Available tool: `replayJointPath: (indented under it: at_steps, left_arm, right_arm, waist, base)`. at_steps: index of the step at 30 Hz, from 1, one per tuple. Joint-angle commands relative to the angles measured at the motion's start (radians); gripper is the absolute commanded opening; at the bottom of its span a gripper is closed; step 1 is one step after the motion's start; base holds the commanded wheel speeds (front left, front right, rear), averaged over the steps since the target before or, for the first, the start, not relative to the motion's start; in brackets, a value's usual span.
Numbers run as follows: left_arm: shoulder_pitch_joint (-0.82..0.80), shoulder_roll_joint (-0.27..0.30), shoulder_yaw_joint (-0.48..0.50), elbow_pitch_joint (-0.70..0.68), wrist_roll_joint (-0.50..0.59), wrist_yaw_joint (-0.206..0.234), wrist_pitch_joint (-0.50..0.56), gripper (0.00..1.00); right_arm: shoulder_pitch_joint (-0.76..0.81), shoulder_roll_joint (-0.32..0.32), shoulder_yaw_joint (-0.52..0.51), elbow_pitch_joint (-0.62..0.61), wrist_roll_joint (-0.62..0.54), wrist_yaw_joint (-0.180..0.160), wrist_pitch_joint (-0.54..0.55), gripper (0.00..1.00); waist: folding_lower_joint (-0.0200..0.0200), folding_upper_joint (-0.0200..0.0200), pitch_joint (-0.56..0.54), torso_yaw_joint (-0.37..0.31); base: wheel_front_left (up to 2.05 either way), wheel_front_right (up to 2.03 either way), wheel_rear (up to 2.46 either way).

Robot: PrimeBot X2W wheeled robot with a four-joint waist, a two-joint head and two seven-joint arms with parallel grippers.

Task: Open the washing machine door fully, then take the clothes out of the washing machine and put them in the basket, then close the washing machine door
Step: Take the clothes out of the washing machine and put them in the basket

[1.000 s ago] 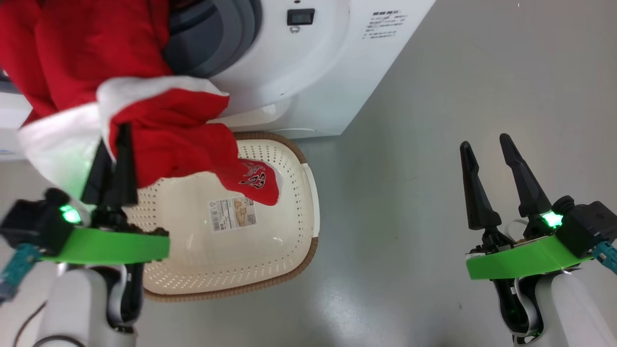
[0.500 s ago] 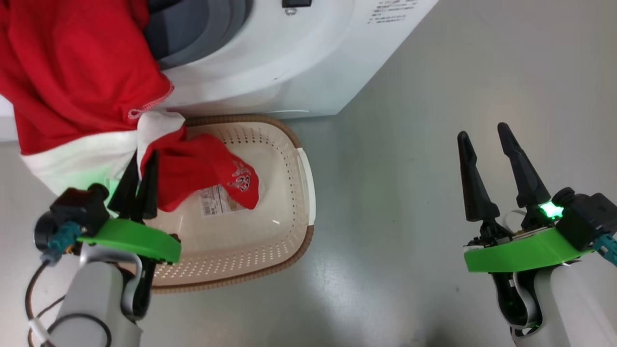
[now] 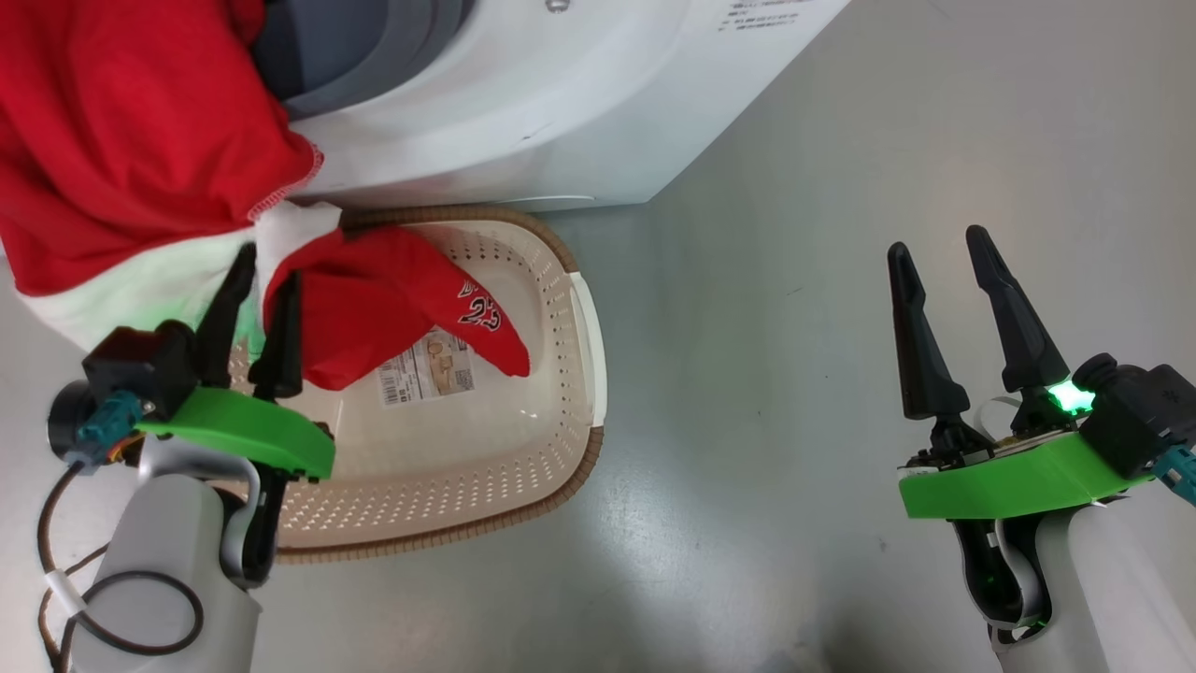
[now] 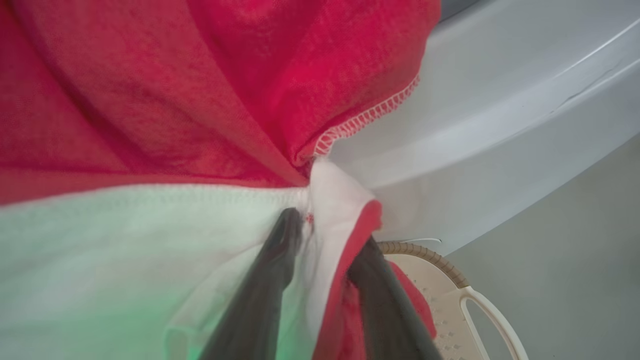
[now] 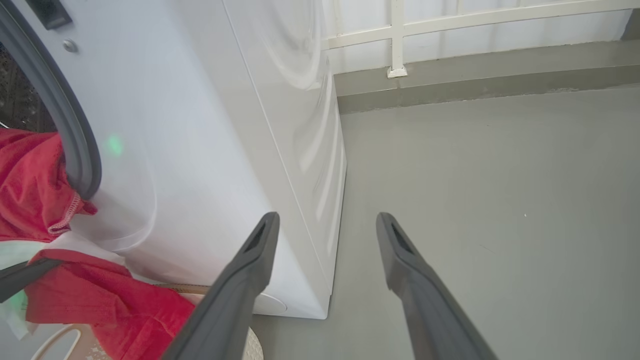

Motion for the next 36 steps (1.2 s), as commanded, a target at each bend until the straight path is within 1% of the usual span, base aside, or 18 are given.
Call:
replayJointPath:
  at_steps: [1,2,3,17,27,36]
  left_arm:
    - [-0.004,0.031,0.03,-0.014,-0.005,-0.005,-0.005,0.75]
    - [-0.003,0.03,0.031,-0.014,-0.004,-0.005,-0.005,0.93]
    - [-0.003,0.03,0.032,-0.015,-0.004,-0.005,-0.005,1.0]
    - [0.038,0.009,0.051,-0.077,-0.005,-0.005,-0.005,1.0]
    - [0.085,-0.007,0.073,-0.166,0.003,-0.005,-0.005,1.0]
    - [0.15,-0.026,0.118,-0.273,0.027,-0.005,-0.005,1.0]
  right_arm:
    - [-0.003,-0.006,0.02,-0.026,-0.001,0.007,-0.006,1.0]
    - [-0.002,-0.006,0.02,-0.026,-0.002,0.007,-0.006,1.0]
    - [-0.002,-0.006,0.019,-0.026,-0.002,0.007,-0.006,1.0]
    - [0.003,-0.006,0.016,-0.017,-0.015,0.007,-0.006,1.0]
    - [0.012,-0.006,0.013,-0.011,-0.025,0.007,-0.006,1.0]
    - [0.026,-0.006,0.009,-0.007,-0.037,0.007,-0.006,1.0]
  waist:
    - [0.0001,0.0,-0.002,0.001]
    - [0.0001,0.0,-0.004,0.003]
    - [0.0001,0.0,-0.005,0.004]
    - [0.0001,0.0,-0.042,0.032]
    - [0.0001,0.0,-0.074,0.054]
    - [0.0001,0.0,-0.102,0.076]
  base:
    - [0.0,0.0,0.0]
    - [0.0,0.0,0.0]
    - [0.0,0.0,0.0]
    - [0.0,0.0,0.0]
    - [0.0,0.0,0.0]
    - [0.0,0.0,0.0]
